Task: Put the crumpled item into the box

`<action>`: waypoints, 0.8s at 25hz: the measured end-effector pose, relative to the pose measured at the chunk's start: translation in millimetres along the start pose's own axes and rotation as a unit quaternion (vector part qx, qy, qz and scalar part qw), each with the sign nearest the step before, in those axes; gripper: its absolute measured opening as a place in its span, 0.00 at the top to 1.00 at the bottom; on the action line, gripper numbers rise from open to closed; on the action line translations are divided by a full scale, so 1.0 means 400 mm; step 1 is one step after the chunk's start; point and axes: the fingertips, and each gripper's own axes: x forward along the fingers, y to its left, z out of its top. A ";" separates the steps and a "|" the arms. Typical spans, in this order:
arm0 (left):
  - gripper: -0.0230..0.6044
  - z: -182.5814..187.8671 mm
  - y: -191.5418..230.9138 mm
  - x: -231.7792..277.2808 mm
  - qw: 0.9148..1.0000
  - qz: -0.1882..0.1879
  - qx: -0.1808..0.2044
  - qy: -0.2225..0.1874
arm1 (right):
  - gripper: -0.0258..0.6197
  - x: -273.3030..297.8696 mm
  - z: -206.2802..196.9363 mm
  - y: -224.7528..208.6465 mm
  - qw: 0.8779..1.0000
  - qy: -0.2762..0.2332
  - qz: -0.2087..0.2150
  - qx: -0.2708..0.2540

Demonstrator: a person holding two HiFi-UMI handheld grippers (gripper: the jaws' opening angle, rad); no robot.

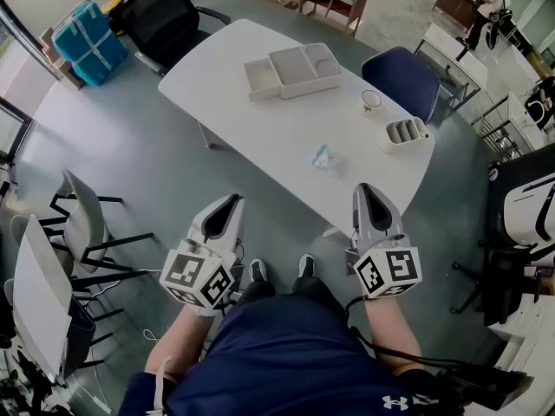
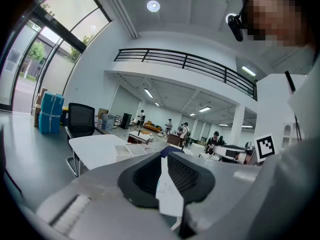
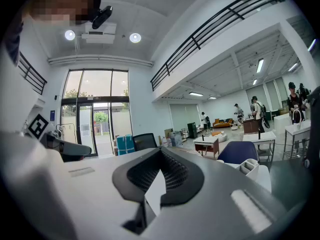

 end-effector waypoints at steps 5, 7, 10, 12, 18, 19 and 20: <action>0.89 0.017 0.099 -0.044 1.000 -0.005 -0.005 -0.001 | 0.96 0.026 -0.016 0.084 1.000 0.002 -0.014 -0.007; 0.89 0.022 0.116 -0.048 1.000 -0.012 -0.006 0.000 | 0.96 0.030 -0.018 0.095 1.000 0.003 -0.024 -0.006; 0.89 0.030 0.141 -0.059 1.000 -0.022 -0.005 -0.001 | 0.96 0.032 -0.019 0.110 0.999 -0.007 -0.043 -0.002; 0.89 0.034 0.163 -0.067 1.000 -0.026 -0.005 0.000 | 0.96 0.046 -0.028 0.111 0.998 -0.003 -0.058 -0.011; 0.89 0.029 0.208 -0.057 0.999 -0.033 -0.012 0.007 | 0.96 0.108 -0.115 0.030 0.993 0.059 -0.103 -0.022; 0.89 0.026 0.213 -0.049 0.999 -0.032 -0.014 0.010 | 0.96 0.116 -0.129 0.013 0.992 0.068 -0.108 -0.018; 0.89 0.022 0.217 -0.039 0.999 -0.031 -0.017 0.013 | 0.96 0.126 -0.143 -0.002 0.991 0.077 -0.110 -0.016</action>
